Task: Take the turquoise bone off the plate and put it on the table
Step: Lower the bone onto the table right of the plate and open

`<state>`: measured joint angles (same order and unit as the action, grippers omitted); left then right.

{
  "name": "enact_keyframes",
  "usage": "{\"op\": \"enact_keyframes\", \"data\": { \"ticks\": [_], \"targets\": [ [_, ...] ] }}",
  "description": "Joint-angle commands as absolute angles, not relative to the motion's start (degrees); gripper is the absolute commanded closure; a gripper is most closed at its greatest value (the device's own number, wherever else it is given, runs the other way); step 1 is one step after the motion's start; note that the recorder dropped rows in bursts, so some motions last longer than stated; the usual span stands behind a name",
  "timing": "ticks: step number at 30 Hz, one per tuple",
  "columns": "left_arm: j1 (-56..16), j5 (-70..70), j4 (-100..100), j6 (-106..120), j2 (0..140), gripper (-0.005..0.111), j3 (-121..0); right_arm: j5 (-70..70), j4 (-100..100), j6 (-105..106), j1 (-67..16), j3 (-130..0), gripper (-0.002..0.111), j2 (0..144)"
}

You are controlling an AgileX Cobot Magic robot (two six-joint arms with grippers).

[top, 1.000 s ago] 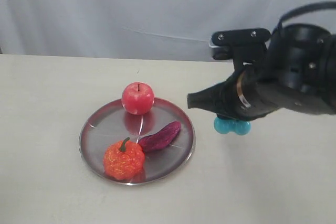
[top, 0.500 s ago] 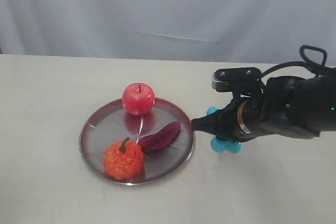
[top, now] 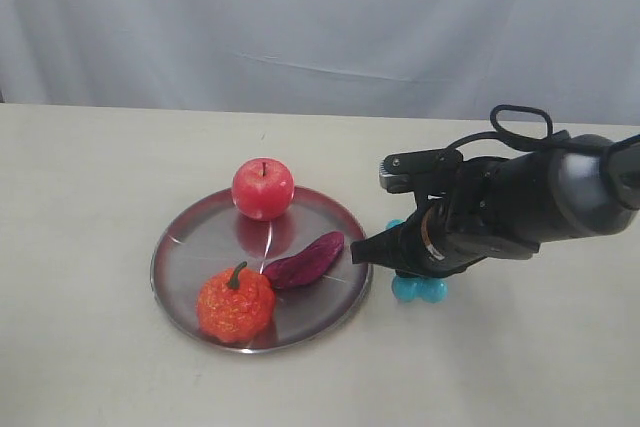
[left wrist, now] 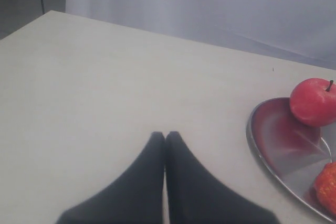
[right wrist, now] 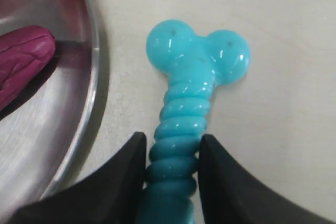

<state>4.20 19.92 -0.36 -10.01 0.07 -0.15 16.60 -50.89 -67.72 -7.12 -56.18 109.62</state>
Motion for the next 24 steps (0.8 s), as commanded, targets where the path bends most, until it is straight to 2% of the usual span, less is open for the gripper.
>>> {"op": "enact_keyframes", "data": {
  "ticks": [1, 17, 20, 24],
  "targets": [
    [4.46, 19.62, 0.00, -10.12, 0.00, 0.107, 0.00, 17.01, -51.73, -68.05, -6.79, -56.66, 0.108, 109.76],
    [4.46, 19.62, 0.00, -10.12, 0.00, 0.107, 0.00, 17.23, -50.49, -68.05, -6.79, -56.55, 0.107, 111.37],
    [4.46, 19.62, 0.00, -10.12, 0.00, 0.107, 0.00, 17.23, -50.48, -68.05, -6.79, -56.55, 0.097, 111.37],
    [4.46, 19.62, 0.00, -10.12, 0.00, 0.107, 0.00, 17.23, -50.48, -68.05, -6.79, -56.55, 0.070, 111.37]
  ]
}}
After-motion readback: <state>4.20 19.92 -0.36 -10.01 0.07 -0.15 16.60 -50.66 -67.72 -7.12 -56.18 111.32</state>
